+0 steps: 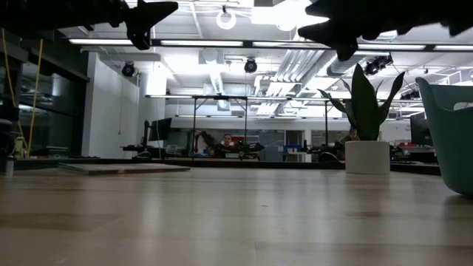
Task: Pick and place USB-C Cables
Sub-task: Put the black purple USB cable into the bin
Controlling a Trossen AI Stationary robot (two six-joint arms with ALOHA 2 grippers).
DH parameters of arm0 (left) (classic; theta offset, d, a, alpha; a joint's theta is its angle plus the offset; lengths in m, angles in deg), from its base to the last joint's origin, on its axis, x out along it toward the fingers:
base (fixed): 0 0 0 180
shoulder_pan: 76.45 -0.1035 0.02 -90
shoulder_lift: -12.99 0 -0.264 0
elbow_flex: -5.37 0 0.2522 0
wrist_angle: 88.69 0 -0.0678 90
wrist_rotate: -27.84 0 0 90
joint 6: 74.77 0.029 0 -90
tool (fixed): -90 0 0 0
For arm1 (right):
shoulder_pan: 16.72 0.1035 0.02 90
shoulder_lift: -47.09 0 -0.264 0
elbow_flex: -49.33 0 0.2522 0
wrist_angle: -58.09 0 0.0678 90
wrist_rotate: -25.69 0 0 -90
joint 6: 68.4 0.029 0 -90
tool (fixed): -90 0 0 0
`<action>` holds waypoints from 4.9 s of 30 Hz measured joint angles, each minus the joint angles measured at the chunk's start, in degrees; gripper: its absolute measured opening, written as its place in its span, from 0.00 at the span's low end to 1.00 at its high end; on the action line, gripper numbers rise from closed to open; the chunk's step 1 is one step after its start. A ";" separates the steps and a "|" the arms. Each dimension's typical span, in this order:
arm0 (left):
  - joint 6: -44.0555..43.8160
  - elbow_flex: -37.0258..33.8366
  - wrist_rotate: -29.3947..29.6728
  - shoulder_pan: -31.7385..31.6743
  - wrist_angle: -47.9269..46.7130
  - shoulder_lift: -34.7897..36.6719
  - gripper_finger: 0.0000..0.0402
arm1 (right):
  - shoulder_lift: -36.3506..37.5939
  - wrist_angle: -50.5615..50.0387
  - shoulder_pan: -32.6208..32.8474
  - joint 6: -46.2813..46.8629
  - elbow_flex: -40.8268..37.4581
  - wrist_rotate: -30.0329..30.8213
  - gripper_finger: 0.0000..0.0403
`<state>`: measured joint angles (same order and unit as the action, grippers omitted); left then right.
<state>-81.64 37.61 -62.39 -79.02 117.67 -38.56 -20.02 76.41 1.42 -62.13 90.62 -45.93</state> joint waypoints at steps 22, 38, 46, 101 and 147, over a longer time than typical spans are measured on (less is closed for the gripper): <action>1.27 0.00 0.87 0.02 -0.27 0.00 0.52 | 0.00 12.86 -3.98 -14.59 -5.51 -3.61 0.52; 0.93 0.00 0.87 0.02 -4.75 -0.07 0.52 | -0.02 13.61 -4.01 -14.28 -5.51 -3.13 0.52; -3.10 0.00 0.87 0.08 -4.54 -0.05 0.52 | -0.02 13.63 -4.03 -14.26 -5.51 -0.77 0.52; -38.05 40.68 13.96 52.92 -69.27 -51.63 0.52 | -0.04 9.13 -4.02 -12.07 -5.51 -0.69 0.52; -0.10 8.45 14.99 10.35 1.37 -25.31 0.00 | -0.50 11.00 -4.01 -6.24 -5.48 -0.76 0.52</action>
<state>-81.74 46.05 -47.40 -68.66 119.04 -63.87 -20.53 87.41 -2.59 -68.37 85.13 -46.70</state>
